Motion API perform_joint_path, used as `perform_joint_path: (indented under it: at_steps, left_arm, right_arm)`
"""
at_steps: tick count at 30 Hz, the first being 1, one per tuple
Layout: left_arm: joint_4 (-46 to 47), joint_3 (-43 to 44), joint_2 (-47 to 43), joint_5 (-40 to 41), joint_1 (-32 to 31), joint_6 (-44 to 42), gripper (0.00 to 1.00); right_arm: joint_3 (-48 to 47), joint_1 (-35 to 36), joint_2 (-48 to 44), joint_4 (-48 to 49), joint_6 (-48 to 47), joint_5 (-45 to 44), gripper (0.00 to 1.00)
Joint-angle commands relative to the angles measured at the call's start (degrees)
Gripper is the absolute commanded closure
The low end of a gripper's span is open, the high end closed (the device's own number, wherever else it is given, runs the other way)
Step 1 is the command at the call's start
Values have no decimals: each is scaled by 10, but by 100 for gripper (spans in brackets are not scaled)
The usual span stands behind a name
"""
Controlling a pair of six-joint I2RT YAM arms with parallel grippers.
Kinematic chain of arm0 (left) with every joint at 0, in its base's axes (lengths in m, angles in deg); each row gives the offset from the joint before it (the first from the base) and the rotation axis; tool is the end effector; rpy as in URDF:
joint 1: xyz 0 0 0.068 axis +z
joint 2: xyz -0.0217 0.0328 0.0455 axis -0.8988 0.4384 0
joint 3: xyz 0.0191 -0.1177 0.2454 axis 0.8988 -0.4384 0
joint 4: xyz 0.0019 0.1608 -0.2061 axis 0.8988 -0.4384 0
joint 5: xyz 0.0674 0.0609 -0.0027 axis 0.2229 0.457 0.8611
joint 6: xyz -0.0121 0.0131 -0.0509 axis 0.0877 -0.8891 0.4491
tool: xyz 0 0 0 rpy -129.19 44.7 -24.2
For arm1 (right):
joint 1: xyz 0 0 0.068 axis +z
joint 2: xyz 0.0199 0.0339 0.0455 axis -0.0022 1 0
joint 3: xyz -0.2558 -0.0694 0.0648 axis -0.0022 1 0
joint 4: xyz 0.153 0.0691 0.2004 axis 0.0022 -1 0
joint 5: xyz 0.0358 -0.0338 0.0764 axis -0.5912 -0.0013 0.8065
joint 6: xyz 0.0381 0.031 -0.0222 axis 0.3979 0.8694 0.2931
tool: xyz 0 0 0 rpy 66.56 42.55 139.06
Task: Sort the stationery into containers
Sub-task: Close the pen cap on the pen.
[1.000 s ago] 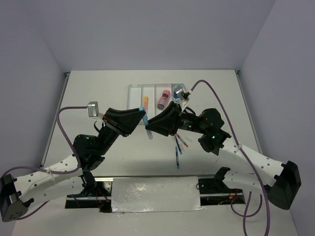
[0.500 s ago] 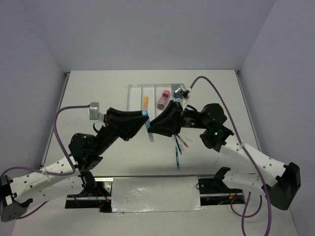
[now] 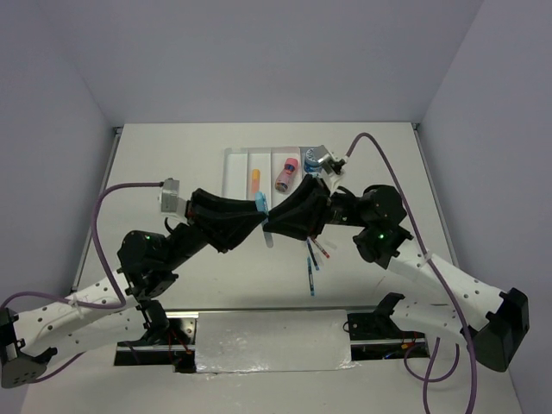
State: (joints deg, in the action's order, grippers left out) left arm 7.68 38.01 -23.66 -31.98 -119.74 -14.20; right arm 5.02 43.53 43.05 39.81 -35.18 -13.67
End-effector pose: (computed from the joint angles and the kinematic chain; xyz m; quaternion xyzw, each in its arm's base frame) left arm 0.0924 -0.1402 0.3979 0.0930 0.4229 -0.6751 0.5972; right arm 0.1381 0.1674 0.4018 -0.3447 0.4691 0.6857 0.4371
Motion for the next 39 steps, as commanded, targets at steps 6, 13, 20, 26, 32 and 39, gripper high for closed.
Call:
perform_joint_path:
  at_steps: [6,13,20,26,32,39]
  left_arm:
    - [-155,42,17,-41,-15,-35,47]
    - [-153,41,9,-40,-15,-38,47]
    - [-160,27,-14,-31,-15,-50,28]
    - [-166,44,-18,-41,-15,-60,30]
    - [-201,72,-28,-26,-14,-79,31]
    - [-249,102,-28,6,-15,-99,41]
  right_arm:
    - [-10,-7,-49,10,-62,-90,100]
    - [-20,5,-43,-32,-87,-99,100]
    - [-20,7,-36,-63,-112,-108,100]
    - [-20,15,-25,-91,-142,-90,100]
    - [2,16,-35,-108,-163,-97,100]
    - [7,17,-43,-99,-170,-60,100]
